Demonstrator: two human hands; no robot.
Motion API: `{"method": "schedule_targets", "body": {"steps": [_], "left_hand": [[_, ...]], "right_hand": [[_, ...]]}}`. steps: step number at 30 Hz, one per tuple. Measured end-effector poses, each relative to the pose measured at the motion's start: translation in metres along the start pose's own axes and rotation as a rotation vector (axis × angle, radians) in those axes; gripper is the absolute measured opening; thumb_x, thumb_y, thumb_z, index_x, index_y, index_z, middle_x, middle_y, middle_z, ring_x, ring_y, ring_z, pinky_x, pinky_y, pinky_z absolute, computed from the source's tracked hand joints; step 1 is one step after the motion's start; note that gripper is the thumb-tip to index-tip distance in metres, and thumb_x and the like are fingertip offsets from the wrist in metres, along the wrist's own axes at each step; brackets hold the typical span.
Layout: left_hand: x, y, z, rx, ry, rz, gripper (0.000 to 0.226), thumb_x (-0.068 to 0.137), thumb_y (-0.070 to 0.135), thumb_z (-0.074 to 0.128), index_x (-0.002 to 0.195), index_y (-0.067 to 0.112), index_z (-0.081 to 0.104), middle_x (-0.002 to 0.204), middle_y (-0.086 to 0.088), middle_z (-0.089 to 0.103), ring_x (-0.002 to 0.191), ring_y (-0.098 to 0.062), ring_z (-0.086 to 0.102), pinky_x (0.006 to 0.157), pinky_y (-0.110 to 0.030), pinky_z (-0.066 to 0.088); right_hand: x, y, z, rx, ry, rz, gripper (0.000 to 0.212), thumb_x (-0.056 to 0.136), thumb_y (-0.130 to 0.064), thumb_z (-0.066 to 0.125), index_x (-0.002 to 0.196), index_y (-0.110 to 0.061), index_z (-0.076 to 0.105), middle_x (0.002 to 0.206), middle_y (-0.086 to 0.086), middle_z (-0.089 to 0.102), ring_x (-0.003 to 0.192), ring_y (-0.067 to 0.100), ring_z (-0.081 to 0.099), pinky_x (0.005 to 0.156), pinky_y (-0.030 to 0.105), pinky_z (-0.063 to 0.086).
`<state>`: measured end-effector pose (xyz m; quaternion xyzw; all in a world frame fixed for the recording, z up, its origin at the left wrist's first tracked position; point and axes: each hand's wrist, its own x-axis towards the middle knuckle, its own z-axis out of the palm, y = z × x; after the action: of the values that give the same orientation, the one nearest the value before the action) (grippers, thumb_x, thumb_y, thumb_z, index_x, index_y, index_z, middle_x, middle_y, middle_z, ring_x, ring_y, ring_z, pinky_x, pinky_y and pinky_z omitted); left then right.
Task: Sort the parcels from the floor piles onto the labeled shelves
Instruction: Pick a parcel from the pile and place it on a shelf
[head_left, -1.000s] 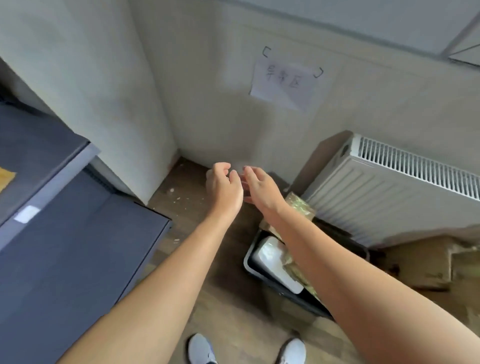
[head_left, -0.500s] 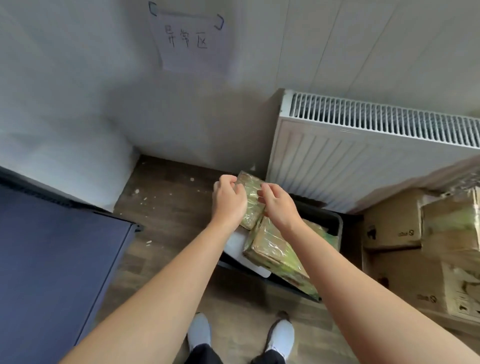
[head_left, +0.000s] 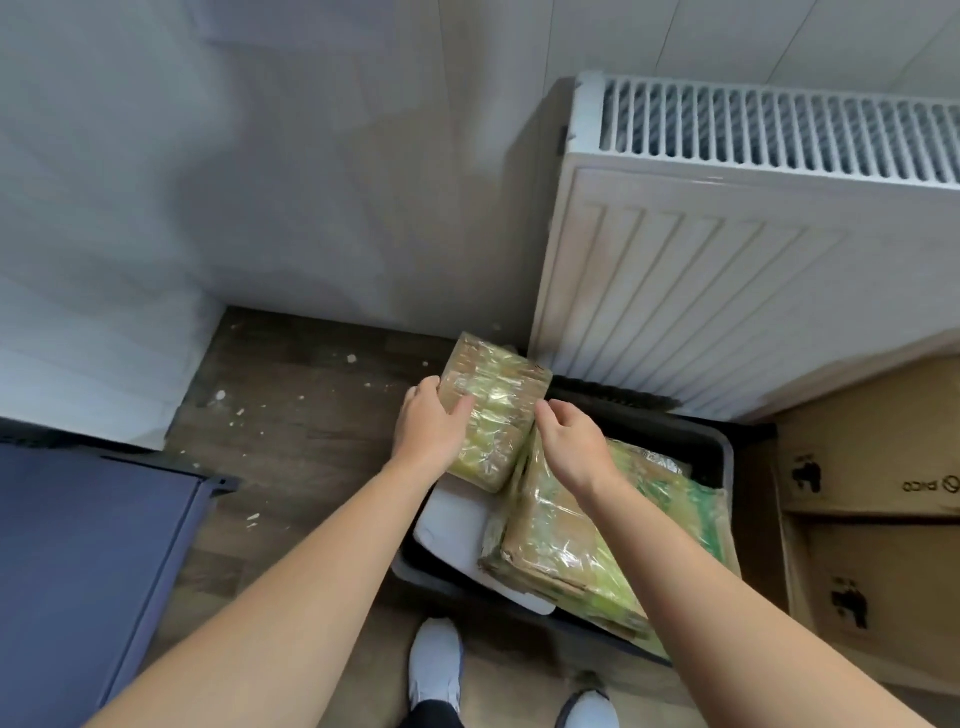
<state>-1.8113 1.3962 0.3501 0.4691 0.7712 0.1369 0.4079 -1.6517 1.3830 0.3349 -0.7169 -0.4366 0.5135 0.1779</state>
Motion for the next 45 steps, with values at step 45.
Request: {"method": "schedule_targets", "body": {"steps": [45], "left_hand": [[-0.028, 0.057, -0.075, -0.459, -0.138, -0.135, 0.042, 0.105, 0.022, 0.042, 0.146, 0.028, 0.045, 0.139, 0.0, 0.056, 0.121, -0.019, 0.054, 0.099, -0.034, 0.046]], "right_hand": [[-0.031, -0.093, -0.092, 0.211, 0.152, 0.091, 0.062, 0.071, -0.057, 0.078, 0.114, -0.015, 0.063, 0.101, 0.002, 0.071, 0.09, 0.023, 0.069, 0.087, 0.043, 0.056]]}}
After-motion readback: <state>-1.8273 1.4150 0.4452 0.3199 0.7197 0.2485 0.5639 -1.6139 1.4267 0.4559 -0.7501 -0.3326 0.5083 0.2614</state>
